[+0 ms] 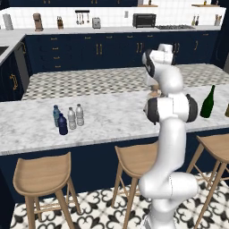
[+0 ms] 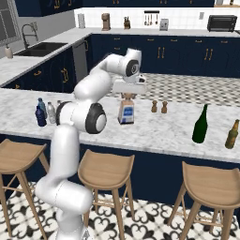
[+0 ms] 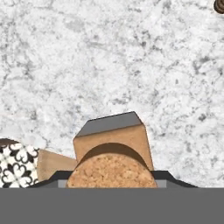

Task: Move the plastic bottles in the middle to the plastics group, and the glass bottles in the middle to the glass group.

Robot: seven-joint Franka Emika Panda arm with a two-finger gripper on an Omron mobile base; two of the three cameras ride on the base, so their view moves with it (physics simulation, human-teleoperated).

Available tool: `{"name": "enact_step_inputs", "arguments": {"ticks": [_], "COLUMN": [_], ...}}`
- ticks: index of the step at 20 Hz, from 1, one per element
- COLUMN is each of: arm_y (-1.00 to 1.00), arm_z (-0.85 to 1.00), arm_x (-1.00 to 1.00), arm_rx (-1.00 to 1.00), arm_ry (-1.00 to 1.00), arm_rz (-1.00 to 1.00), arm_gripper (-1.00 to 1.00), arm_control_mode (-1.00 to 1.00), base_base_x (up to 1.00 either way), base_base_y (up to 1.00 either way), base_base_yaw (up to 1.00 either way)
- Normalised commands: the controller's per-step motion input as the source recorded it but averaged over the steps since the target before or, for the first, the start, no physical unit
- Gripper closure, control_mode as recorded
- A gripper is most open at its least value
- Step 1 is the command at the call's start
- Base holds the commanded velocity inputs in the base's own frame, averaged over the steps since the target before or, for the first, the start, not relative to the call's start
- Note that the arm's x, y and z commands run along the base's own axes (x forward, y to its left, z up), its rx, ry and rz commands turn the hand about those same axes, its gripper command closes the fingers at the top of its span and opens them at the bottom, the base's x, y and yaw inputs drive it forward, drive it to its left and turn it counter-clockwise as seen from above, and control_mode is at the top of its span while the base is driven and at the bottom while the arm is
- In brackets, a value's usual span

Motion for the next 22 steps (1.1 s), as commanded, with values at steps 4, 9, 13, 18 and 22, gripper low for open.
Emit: {"name": "enact_step_inputs", "arguments": {"ticks": [4,9,13,18,22], "arm_y": [-0.45,-0.54,-0.38,-0.42,-0.59], "arm_z": [0.11,0.02,0.29,0.18,0.00], "arm_x": [-0.52,-0.27,0.08,0.18,0.17], "arm_rx": [0.00,0.00,0.00,0.00,0.00], "arm_ry": [-0.11,-0.09,0.00,0.11,0.10], "arm_rz": [-0.02,-0.08,-0.13,-0.20,-0.20], "arm_gripper": [1.00,1.00,1.00,1.00,1.00], "arm_control_mode": [-1.00,-1.00,-1.00,-1.00,-1.00], "base_base_x": [0.00,0.00,0.00,0.00,0.00], "base_base_y": [0.00,0.00,0.00,0.00,0.00], "base_base_yaw": [0.00,0.00,0.00,0.00,0.00]}}
